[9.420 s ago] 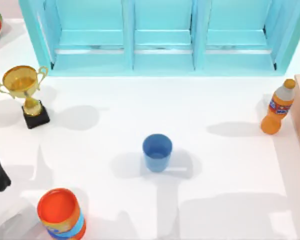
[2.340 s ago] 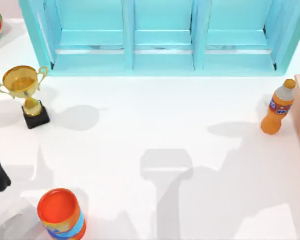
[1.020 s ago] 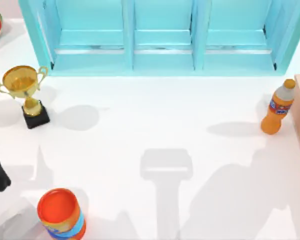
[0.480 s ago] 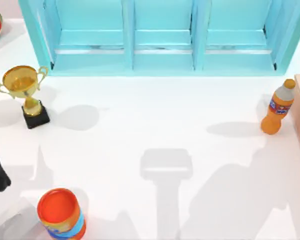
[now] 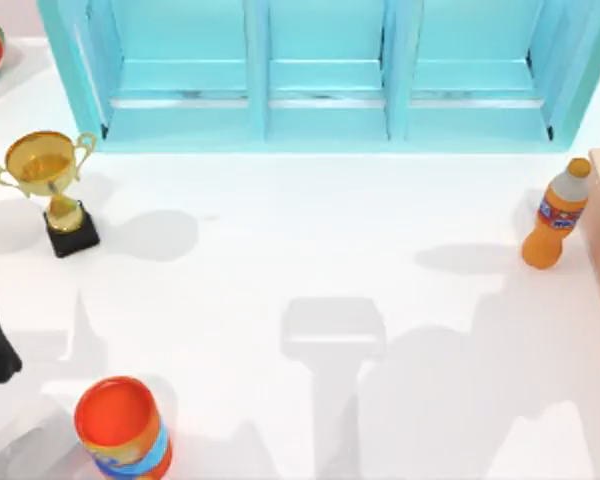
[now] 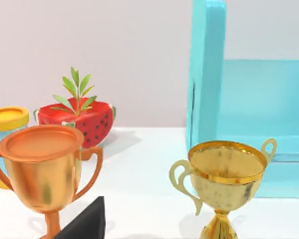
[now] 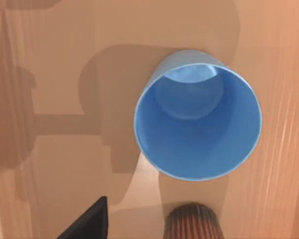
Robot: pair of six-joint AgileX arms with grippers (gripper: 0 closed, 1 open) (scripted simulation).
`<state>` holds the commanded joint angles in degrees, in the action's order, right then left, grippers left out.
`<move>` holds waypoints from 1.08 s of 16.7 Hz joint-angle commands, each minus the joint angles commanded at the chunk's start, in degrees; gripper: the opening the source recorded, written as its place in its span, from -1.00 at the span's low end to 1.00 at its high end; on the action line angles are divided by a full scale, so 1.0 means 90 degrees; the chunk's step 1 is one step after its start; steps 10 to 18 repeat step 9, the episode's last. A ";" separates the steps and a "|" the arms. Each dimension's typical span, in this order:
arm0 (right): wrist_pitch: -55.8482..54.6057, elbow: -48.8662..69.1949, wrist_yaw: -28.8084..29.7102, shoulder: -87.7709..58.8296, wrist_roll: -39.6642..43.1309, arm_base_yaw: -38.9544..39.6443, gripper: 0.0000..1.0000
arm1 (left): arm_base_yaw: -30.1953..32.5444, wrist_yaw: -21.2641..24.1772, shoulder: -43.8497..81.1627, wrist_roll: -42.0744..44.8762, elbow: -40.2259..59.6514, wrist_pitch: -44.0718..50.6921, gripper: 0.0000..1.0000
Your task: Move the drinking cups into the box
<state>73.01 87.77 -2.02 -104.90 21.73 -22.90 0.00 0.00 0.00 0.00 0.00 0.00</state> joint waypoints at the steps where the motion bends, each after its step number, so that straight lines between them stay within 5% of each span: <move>1: 0.0283 0.0310 0.0003 -0.0014 0.0005 -0.0004 1.00 | 0.0000 0.0000 0.0000 0.0000 0.0000 0.0000 1.00; 7: 0.1777 0.1817 0.0007 -0.0033 0.0024 0.0001 1.00 | 0.0000 0.0000 0.0000 0.0000 0.0000 0.0000 1.00; 18: 0.1845 0.1885 0.0008 -0.0031 0.0025 0.0003 1.00 | 0.0000 0.0000 0.0000 0.0000 0.0000 0.0000 1.00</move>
